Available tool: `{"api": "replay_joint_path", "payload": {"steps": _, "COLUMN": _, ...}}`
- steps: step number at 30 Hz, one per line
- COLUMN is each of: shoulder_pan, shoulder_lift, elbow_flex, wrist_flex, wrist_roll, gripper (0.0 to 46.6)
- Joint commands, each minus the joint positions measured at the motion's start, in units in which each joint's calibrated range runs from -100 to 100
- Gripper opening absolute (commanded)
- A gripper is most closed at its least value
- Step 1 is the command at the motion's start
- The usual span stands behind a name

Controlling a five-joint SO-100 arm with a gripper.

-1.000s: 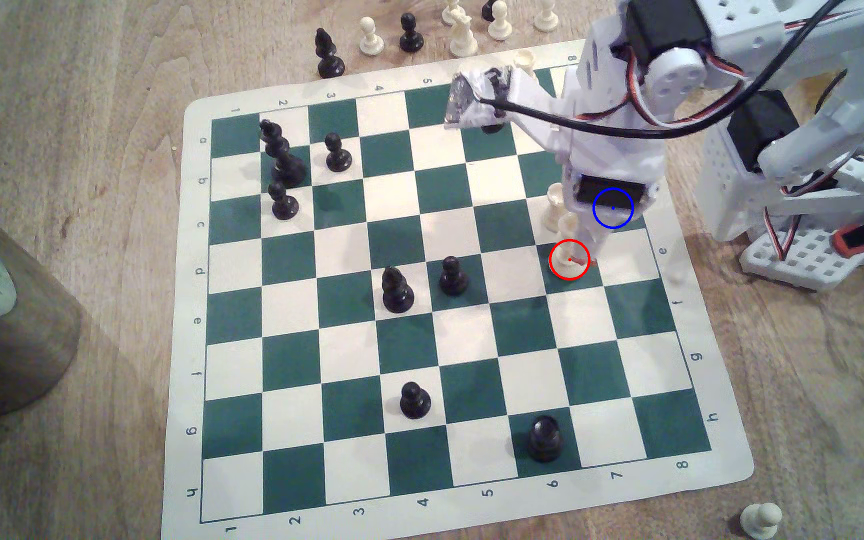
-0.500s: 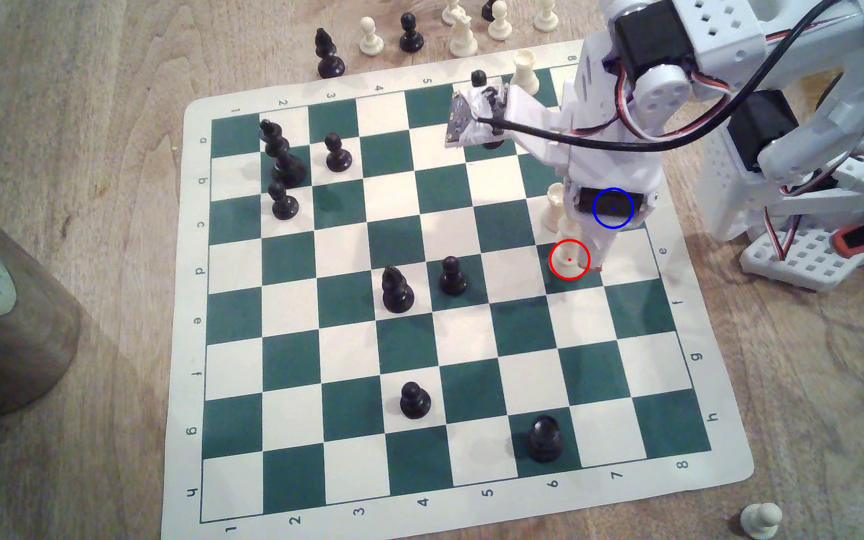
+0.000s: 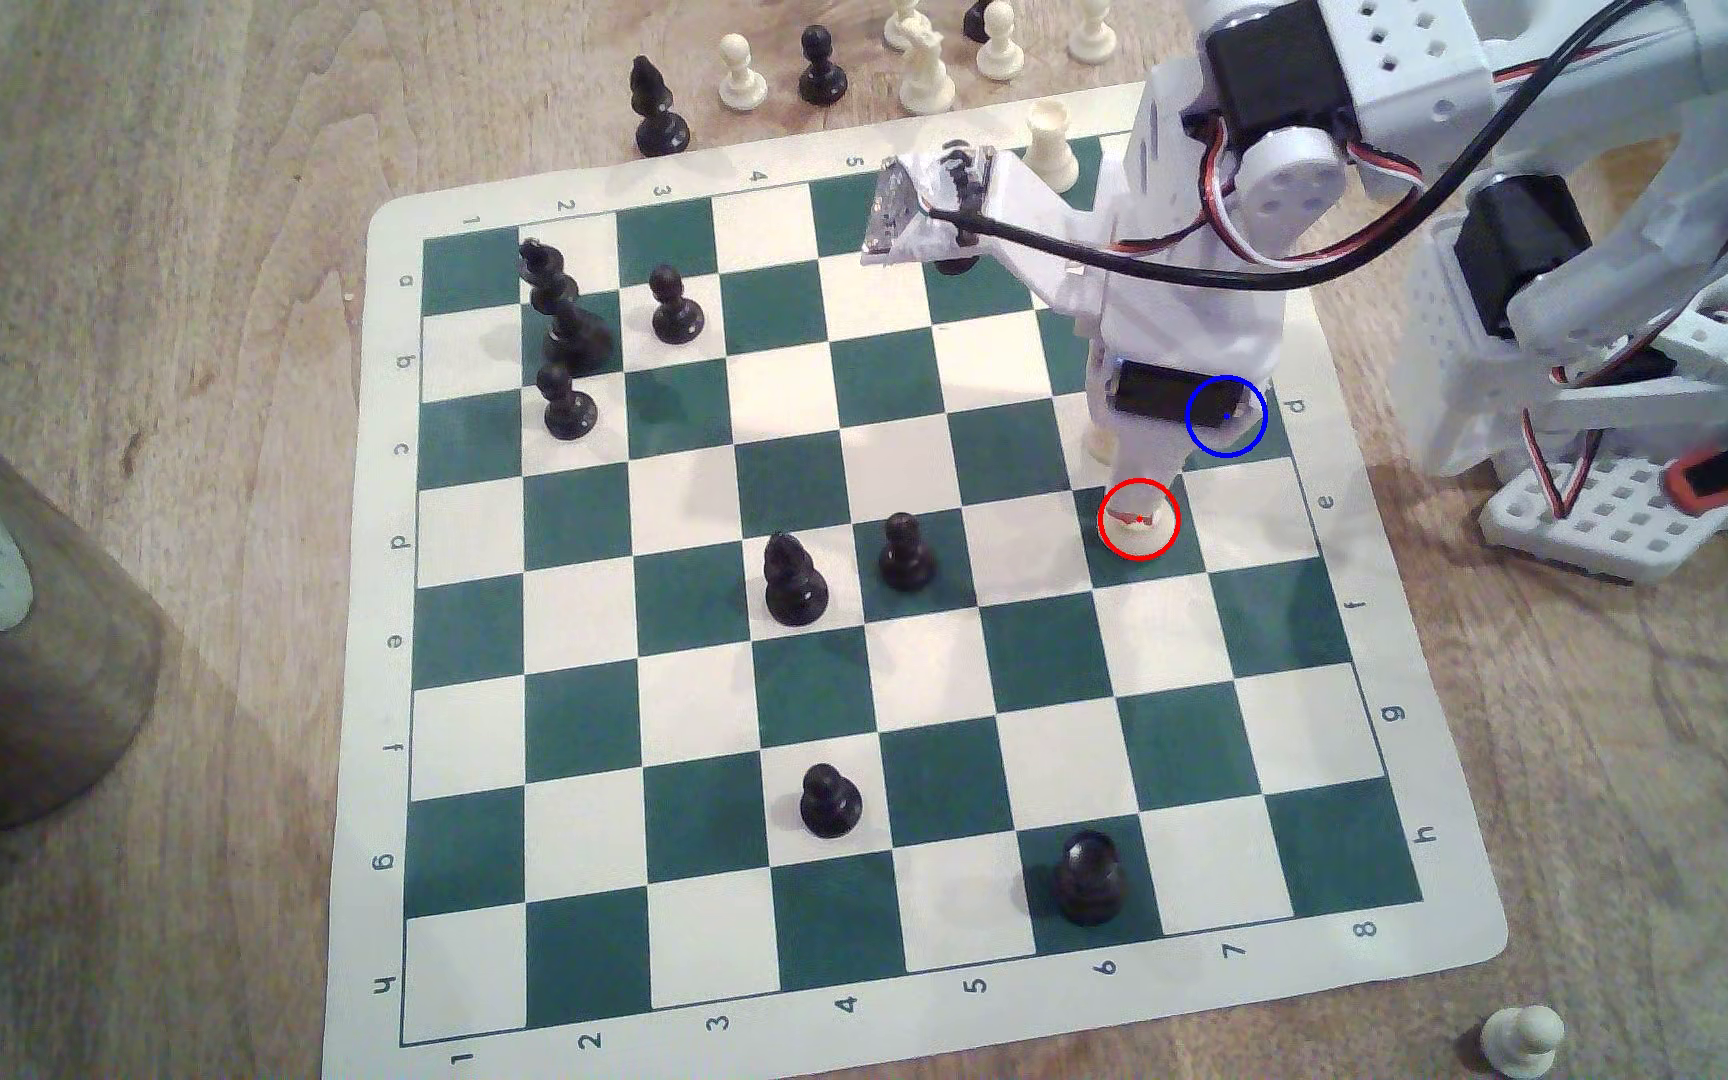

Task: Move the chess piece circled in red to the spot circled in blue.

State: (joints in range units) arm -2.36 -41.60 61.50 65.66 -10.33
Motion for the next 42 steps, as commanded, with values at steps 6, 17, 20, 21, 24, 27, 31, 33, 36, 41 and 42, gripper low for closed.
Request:
{"api": "replay_joint_path", "payload": {"steps": 6, "shoulder_pan": -0.10, "shoulder_lift": -2.29, "elbow_flex": -0.76, "wrist_flex": -0.46, "wrist_roll": -0.24, "gripper": 8.8}}
{"api": "replay_joint_path", "payload": {"steps": 17, "shoulder_pan": -0.26, "shoulder_lift": -3.05, "elbow_flex": -0.67, "wrist_flex": -0.22, "wrist_roll": -0.59, "gripper": 15.5}}
{"api": "replay_joint_path", "payload": {"steps": 20, "shoulder_pan": -0.42, "shoulder_lift": -2.97, "elbow_flex": -0.67, "wrist_flex": 0.93, "wrist_roll": -0.29, "gripper": 16.6}}
{"api": "replay_joint_path", "payload": {"steps": 21, "shoulder_pan": -0.50, "shoulder_lift": -2.97, "elbow_flex": -0.67, "wrist_flex": 1.34, "wrist_roll": -0.20, "gripper": 16.7}}
{"api": "replay_joint_path", "payload": {"steps": 24, "shoulder_pan": -0.65, "shoulder_lift": -3.22, "elbow_flex": -0.67, "wrist_flex": 2.24, "wrist_roll": -0.15, "gripper": 16.7}}
{"api": "replay_joint_path", "payload": {"steps": 27, "shoulder_pan": -0.89, "shoulder_lift": -3.73, "elbow_flex": -0.94, "wrist_flex": 3.06, "wrist_roll": -0.15, "gripper": 15.0}}
{"api": "replay_joint_path", "payload": {"steps": 31, "shoulder_pan": -1.20, "shoulder_lift": -4.32, "elbow_flex": -1.39, "wrist_flex": 3.55, "wrist_roll": -0.20, "gripper": 11.8}}
{"api": "replay_joint_path", "payload": {"steps": 33, "shoulder_pan": -1.28, "shoulder_lift": -4.58, "elbow_flex": -1.39, "wrist_flex": 3.55, "wrist_roll": -0.20, "gripper": 10.5}}
{"api": "replay_joint_path", "payload": {"steps": 36, "shoulder_pan": -1.28, "shoulder_lift": -4.83, "elbow_flex": -1.48, "wrist_flex": 3.55, "wrist_roll": -0.20, "gripper": 5.2}}
{"api": "replay_joint_path", "payload": {"steps": 41, "shoulder_pan": -1.43, "shoulder_lift": -5.26, "elbow_flex": -1.48, "wrist_flex": 3.55, "wrist_roll": -0.20, "gripper": 0.4}}
{"api": "replay_joint_path", "payload": {"steps": 42, "shoulder_pan": -1.51, "shoulder_lift": -5.51, "elbow_flex": -1.57, "wrist_flex": 3.55, "wrist_roll": -0.24, "gripper": 0.2}}
